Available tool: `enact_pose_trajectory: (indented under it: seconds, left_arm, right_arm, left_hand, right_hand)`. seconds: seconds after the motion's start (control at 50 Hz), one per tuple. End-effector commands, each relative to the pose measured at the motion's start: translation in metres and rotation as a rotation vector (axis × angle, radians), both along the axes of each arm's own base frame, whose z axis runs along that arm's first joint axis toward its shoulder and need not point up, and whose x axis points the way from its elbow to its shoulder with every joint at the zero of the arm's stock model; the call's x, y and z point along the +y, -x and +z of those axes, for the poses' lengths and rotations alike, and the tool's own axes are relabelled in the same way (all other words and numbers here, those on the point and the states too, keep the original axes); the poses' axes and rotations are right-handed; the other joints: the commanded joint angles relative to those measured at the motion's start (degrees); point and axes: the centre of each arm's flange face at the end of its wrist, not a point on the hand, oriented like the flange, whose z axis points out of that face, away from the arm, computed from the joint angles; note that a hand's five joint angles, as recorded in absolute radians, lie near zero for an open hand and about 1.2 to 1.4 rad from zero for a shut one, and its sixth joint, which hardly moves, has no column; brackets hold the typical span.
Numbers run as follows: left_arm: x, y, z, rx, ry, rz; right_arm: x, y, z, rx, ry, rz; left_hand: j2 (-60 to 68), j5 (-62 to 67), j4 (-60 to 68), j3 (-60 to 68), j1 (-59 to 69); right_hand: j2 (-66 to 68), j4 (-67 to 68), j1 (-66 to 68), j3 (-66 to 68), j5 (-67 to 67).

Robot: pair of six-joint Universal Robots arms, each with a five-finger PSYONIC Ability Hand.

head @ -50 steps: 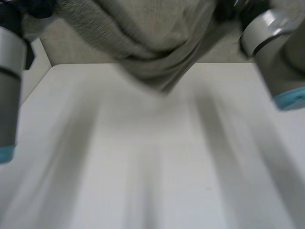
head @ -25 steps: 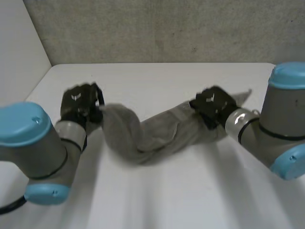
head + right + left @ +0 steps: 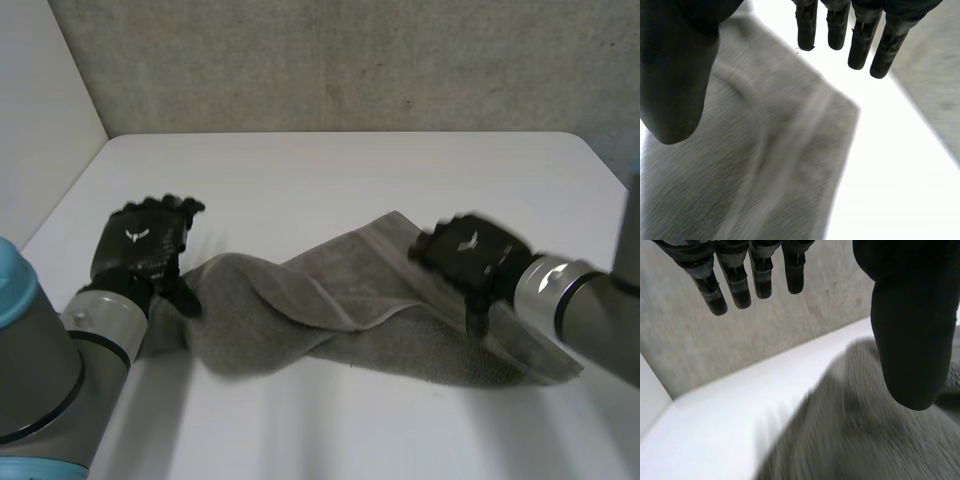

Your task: Fold the towel.

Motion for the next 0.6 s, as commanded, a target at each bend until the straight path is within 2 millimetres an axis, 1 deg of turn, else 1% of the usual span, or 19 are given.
enact_pose_trajectory:
  seconds: [0.02,0.06,0.16,0.18,0.22,0.24,0.26,0.28,0.3,0.32,0.34,0.36,0.38,0.42,0.46,0.48,0.52,0.58,0.6]
  left_arm:
    - [-0.002,0.011,0.03,-0.001,0.138,-0.055]
    - [-0.002,0.014,0.032,0.006,0.147,-0.079]
    - [-0.007,0.028,0.035,0.013,0.16,-0.169]
    - [-0.011,0.032,0.031,0.003,0.153,-0.198]
    - [-0.015,0.037,0.027,-0.013,0.146,-0.22]
    - [-0.019,0.041,0.022,-0.036,0.135,-0.238]
    - [-0.019,0.041,0.022,-0.036,0.135,-0.238]
    - [-0.024,0.044,0.018,-0.068,0.131,-0.251]
    - [-0.028,0.047,0.011,-0.112,0.116,-0.259]
    - [-0.028,0.047,0.011,-0.113,0.116,-0.259]
    - [-0.032,0.048,0.005,-0.154,0.101,-0.264]
    - [-0.032,0.048,0.005,-0.154,0.101,-0.264]
    - [-0.037,0.049,-0.001,-0.201,0.078,-0.268]
    - [-0.04,0.05,-0.005,-0.237,0.057,-0.274]
    - [-0.044,0.053,-0.017,-0.301,-0.01,-0.292]
    - [-0.044,0.053,-0.017,-0.301,-0.01,-0.292]
    - [-0.047,0.053,-0.023,-0.323,-0.049,-0.298]
    - [-0.051,0.054,-0.03,-0.349,-0.114,-0.308]
    - [-0.052,0.055,-0.033,-0.358,-0.141,-0.314]
  right_arm:
    - [-0.03,0.018,0.027,-0.28,0.026,-0.185]
    - [-0.038,0.029,0.028,-0.346,0.0,-0.249]
    - [-0.042,0.039,0.02,-0.388,-0.061,-0.313]
    - [-0.042,0.039,0.02,-0.388,-0.061,-0.314]
    - [-0.038,0.039,0.007,-0.4,-0.123,-0.334]
    - [-0.038,0.039,0.007,-0.4,-0.123,-0.334]
    - [-0.036,0.04,-0.003,-0.403,-0.16,-0.346]
    - [-0.035,0.039,-0.011,-0.405,-0.193,-0.356]
    - [-0.035,0.039,-0.011,-0.405,-0.193,-0.356]
    - [-0.034,0.038,-0.017,-0.405,-0.223,-0.362]
    - [-0.034,0.038,-0.018,-0.405,-0.223,-0.362]
    - [-0.034,0.037,-0.026,-0.404,-0.253,-0.371]
    - [-0.035,0.037,-0.031,-0.405,-0.274,-0.377]
    - [-0.035,0.037,-0.037,-0.402,-0.295,-0.384]
    - [-0.037,0.036,-0.043,-0.401,-0.31,-0.386]
    - [-0.037,0.036,-0.043,-0.401,-0.31,-0.386]
    - [-0.04,0.03,-0.056,-0.406,-0.339,-0.372]
    - [-0.039,0.022,-0.059,-0.411,-0.347,-0.348]
    - [-0.037,0.012,-0.064,-0.408,-0.36,-0.316]
  left_hand:
    - [1.6,1.7,1.5,1.6,1.48]
    - [2.44,2.54,2.34,2.44,2.31]
    - [6.63,6.72,6.52,6.63,6.5]
    - [9.15,9.25,9.05,9.15,9.02]
    - [11.01,11.1,10.9,11.01,10.88]
    - [11.69,11.79,11.59,11.69,11.57]
    - [11.7,11.8,11.6,11.7,11.57]
    - [11.87,11.96,11.76,11.87,11.74]
    - [12.37,12.46,12.26,12.37,12.24]
    - [12.37,12.47,12.27,12.37,12.25]
    - [12.71,12.8,12.6,12.71,12.58]
    - [12.71,12.8,12.61,12.71,12.58]
    - [12.71,12.8,12.61,12.71,12.58]
    - [12.71,12.8,12.61,12.71,12.58]
    - [12.38,12.47,12.27,12.38,12.25]
    - [12.37,12.47,12.27,12.37,12.25]
    - [12.21,12.3,12.1,12.21,12.08]
    - [12.21,12.3,12.1,12.21,12.08]
    - [12.37,12.47,12.27,12.37,12.24]
  right_hand:
    - [-4.08,-4.72,-3.33,-3.93,-3.42]
    - [-4.08,-4.72,-3.33,-3.93,-3.42]
    - [-4.08,-4.72,-3.33,-3.93,-3.42]
    - [-4.08,-4.72,-3.33,-3.93,-3.42]
    - [-4.08,-4.72,-3.33,-3.93,-3.42]
    - [-4.08,-4.72,-3.33,-3.93,-3.42]
    - [-4.08,-4.72,-3.33,-3.93,-3.42]
    - [-4.08,-4.72,-3.33,-3.93,-3.42]
    - [-4.08,-4.72,-3.33,-3.93,-3.42]
    - [-4.08,-4.72,-3.33,-3.93,-3.42]
    - [-4.08,-4.72,-3.33,-3.93,-3.42]
    - [-4.08,-4.72,-3.33,-3.93,-3.42]
    - [-4.08,-4.72,-3.33,-3.93,-3.42]
    - [-4.08,-4.72,-3.33,-3.93,-3.42]
    - [-4.08,-4.72,-3.33,-3.93,-3.42]
    - [-4.08,-4.72,-3.33,-3.93,-3.42]
    - [-4.08,-4.72,-3.33,-3.93,-3.42]
    - [-4.08,-4.72,-3.33,-3.93,-3.42]
    - [-4.08,-4.72,-3.33,-3.93,-3.42]
